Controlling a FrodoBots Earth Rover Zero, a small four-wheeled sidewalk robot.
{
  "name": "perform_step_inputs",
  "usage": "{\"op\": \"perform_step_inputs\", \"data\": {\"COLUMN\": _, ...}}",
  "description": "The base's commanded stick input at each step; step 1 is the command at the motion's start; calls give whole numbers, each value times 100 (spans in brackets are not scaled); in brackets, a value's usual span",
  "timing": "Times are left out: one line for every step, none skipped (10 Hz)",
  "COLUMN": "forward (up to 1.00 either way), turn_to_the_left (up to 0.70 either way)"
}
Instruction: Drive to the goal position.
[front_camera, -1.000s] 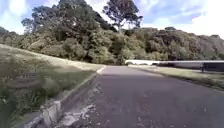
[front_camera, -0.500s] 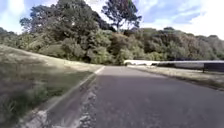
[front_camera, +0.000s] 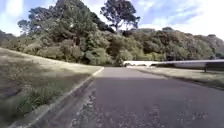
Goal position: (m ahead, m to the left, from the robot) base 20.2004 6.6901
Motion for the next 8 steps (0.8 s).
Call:
{"op": "perform_step_inputs", "data": {"forward": 61, "turn_to_the_left": -12}}
{"op": "perform_step_inputs", "data": {"forward": 61, "turn_to_the_left": -13}}
{"op": "perform_step_inputs", "data": {"forward": 60, "turn_to_the_left": -4}}
{"op": "perform_step_inputs", "data": {"forward": 61, "turn_to_the_left": -3}}
{"op": "perform_step_inputs", "data": {"forward": 61, "turn_to_the_left": -3}}
{"op": "perform_step_inputs", "data": {"forward": 63, "turn_to_the_left": -1}}
{"op": "perform_step_inputs", "data": {"forward": 65, "turn_to_the_left": 0}}
{"op": "perform_step_inputs", "data": {"forward": 66, "turn_to_the_left": -1}}
